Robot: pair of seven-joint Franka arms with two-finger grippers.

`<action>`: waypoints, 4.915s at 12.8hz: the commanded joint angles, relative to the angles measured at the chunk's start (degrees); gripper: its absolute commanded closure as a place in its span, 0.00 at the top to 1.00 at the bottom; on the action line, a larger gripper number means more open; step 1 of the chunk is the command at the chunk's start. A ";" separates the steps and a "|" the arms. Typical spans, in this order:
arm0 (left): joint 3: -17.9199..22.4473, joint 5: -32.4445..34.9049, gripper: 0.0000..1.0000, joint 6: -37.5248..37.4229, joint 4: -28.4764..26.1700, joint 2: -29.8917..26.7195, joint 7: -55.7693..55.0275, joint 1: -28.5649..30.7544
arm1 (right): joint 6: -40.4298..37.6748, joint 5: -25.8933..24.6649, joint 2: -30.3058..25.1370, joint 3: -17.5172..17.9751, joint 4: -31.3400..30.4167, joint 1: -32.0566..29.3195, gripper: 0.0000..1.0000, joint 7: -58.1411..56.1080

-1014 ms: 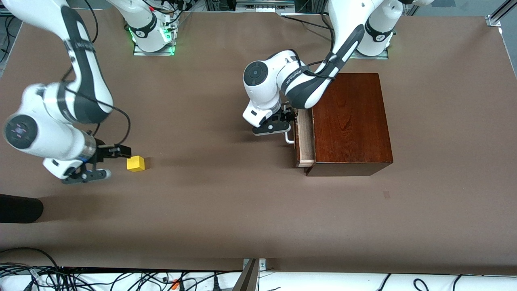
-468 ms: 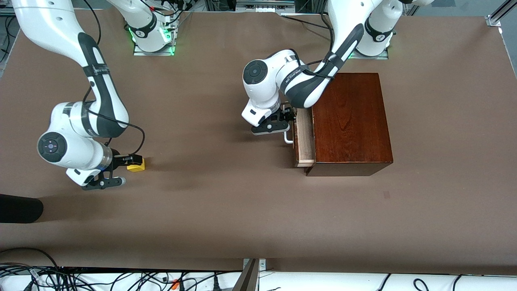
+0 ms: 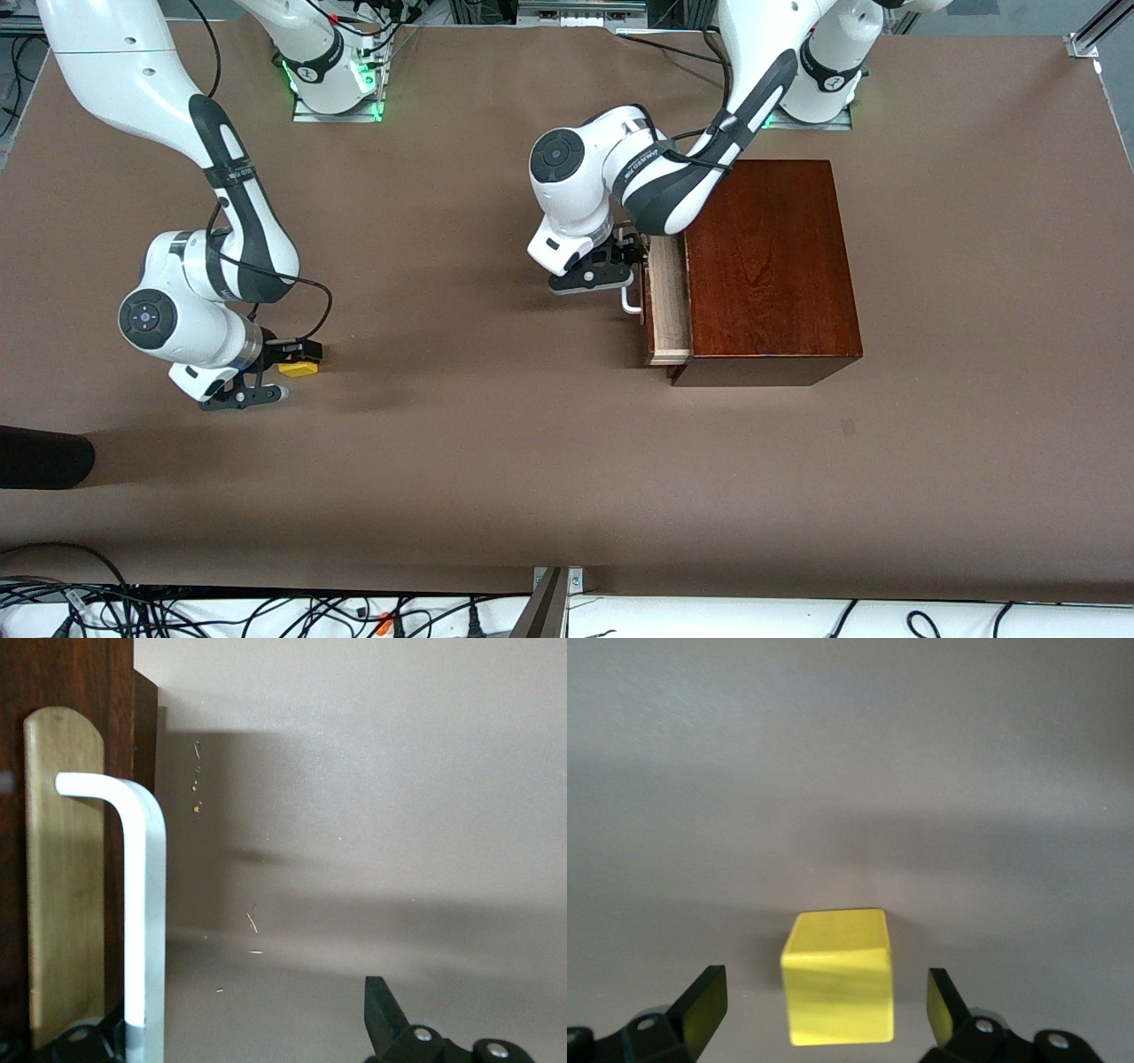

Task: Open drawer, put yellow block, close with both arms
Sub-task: 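Close the right gripper on the yellow cube, then lift the cube with the right gripper while the left gripper withdraws, then carry the yellow cube with the right gripper over the open drawer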

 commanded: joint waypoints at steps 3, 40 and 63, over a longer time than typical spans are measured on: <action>-0.61 -2.46 1.00 0.48 3.89 1.77 1.27 -0.71 | 1.81 -0.12 -0.53 0.63 -2.20 -1.33 0.93 -1.56; 17.12 -19.51 1.00 -21.26 -7.59 -36.52 60.78 26.89 | -22.97 -6.07 -4.67 9.42 20.81 25.88 0.53 4.06; 17.14 -18.37 1.00 -20.26 -9.21 -39.71 62.97 27.94 | -16.73 -13.48 11.86 8.98 43.85 49.55 0.53 -14.73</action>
